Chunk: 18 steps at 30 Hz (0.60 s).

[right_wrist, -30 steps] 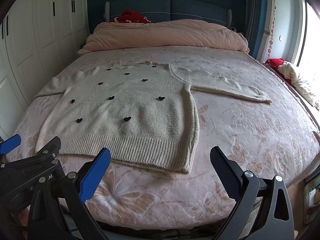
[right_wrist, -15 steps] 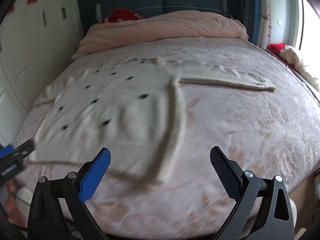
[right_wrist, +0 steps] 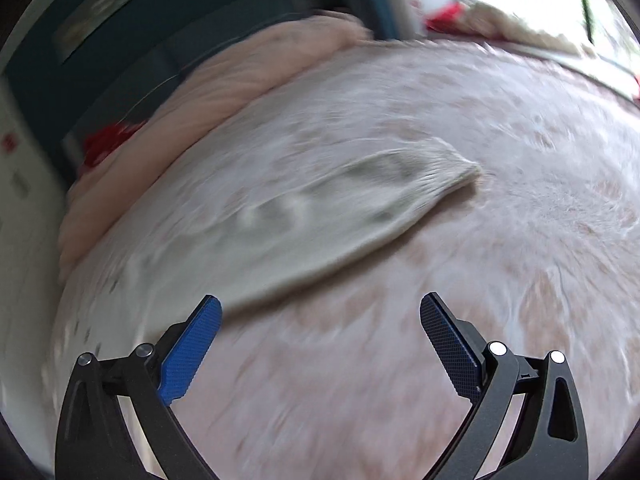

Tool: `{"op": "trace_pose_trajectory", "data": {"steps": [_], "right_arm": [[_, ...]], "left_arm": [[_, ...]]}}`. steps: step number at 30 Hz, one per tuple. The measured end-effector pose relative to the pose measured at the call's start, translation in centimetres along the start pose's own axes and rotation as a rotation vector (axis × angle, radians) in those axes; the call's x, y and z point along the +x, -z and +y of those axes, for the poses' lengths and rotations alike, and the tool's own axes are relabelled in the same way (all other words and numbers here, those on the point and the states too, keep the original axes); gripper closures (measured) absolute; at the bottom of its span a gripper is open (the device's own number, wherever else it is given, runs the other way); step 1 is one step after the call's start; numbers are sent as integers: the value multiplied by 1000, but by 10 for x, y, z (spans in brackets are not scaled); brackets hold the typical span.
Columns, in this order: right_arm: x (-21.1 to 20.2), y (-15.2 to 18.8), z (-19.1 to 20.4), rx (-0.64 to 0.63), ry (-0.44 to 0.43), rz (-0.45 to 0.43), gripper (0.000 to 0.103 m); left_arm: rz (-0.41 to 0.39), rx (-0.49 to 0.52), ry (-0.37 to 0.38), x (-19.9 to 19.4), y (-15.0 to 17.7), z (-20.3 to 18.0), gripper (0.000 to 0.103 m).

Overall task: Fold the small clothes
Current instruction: 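Grasp the sweater sleeve cuff with the right tool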

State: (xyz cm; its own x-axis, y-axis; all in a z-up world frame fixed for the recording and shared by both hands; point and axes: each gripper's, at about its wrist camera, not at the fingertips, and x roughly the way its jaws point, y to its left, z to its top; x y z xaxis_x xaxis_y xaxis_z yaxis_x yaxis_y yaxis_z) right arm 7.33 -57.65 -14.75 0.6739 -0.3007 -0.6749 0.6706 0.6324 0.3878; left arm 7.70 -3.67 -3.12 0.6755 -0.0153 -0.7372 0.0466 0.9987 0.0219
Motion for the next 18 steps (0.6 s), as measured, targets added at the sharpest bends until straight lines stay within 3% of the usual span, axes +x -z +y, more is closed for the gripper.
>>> {"op": "trace_pose_trajectory", "data": {"steps": [6, 8, 9, 10, 12, 14, 16, 18], "right_arm": [[70, -37, -42, 176, 21, 41, 41], [81, -43, -46, 200, 14, 21, 59], [86, -47, -46, 211, 10, 23, 84], [92, -51, -47, 240, -19, 39, 93], [87, -57, -38, 283, -62, 6, 93], [66, -69, -4, 269, -176, -72, 93], [44, -79, 48, 188, -299, -113, 93], [19, -81, 133, 34, -465, -135, 93]], "left_arm": [[51, 29, -23, 35, -3, -14, 5], [62, 32, -26, 45, -4, -14, 5], [62, 31, -25, 47, -4, -13, 5], [63, 29, -22, 49, -4, -11, 5], [65, 20, -17, 54, -5, -6, 5], [66, 8, -11, 57, -5, 1, 5], [65, -5, -6, 59, -7, 9, 5], [60, -28, 2, 59, -8, 19, 5]]}}
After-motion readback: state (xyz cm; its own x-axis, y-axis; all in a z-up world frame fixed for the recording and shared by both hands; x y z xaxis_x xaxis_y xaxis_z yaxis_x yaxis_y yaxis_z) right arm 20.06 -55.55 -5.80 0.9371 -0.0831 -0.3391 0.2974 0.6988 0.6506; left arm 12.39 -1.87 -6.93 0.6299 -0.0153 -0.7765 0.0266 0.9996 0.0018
